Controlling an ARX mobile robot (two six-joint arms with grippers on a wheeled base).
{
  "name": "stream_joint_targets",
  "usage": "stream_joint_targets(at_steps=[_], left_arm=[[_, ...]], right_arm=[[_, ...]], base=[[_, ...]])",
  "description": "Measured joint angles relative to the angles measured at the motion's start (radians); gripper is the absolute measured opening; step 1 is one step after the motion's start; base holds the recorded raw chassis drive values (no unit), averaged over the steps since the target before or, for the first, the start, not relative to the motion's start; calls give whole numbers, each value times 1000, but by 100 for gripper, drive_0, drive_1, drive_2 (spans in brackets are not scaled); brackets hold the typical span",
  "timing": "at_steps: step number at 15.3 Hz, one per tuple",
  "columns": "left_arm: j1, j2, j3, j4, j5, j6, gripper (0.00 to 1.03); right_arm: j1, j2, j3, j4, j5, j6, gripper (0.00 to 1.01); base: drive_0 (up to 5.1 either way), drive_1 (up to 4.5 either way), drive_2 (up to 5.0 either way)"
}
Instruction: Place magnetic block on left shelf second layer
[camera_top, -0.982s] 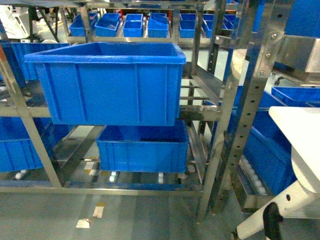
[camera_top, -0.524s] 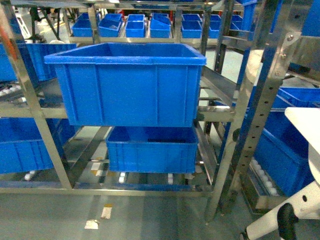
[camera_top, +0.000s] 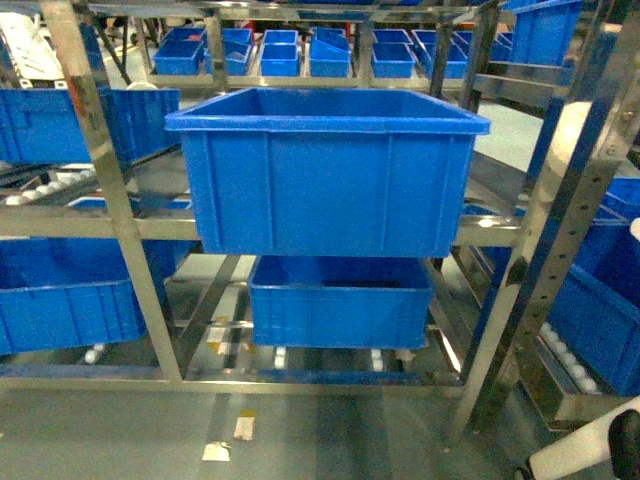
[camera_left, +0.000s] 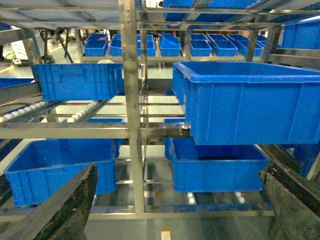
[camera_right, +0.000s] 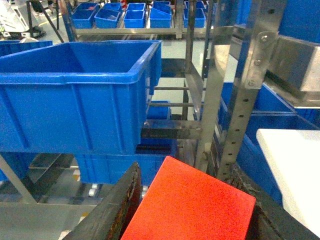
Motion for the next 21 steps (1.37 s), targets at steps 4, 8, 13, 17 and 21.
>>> stream_joint_targets(at_steps=[4, 8, 13, 17, 21], left_arm=[[0, 0, 0, -6, -1, 0, 98], [0, 0, 0, -2, 0, 0, 98], [0, 0, 0, -5, 0, 0, 98], [0, 0, 0, -3, -1, 0, 98], [0, 0, 0, -3, 0, 0, 98]], right_arm=[[0, 0, 0, -2, 0, 0, 45], [0, 0, 0, -2, 0, 0, 45], [6, -4, -1, 0, -2, 0, 44], [0, -3, -1, -6, -1, 0, 44], [0, -3, -1, -5, -1, 0, 44]], base=[[-493, 239, 239], [-373, 176, 176], [-1, 171, -173], [-6, 424, -436], [4, 435, -426]])
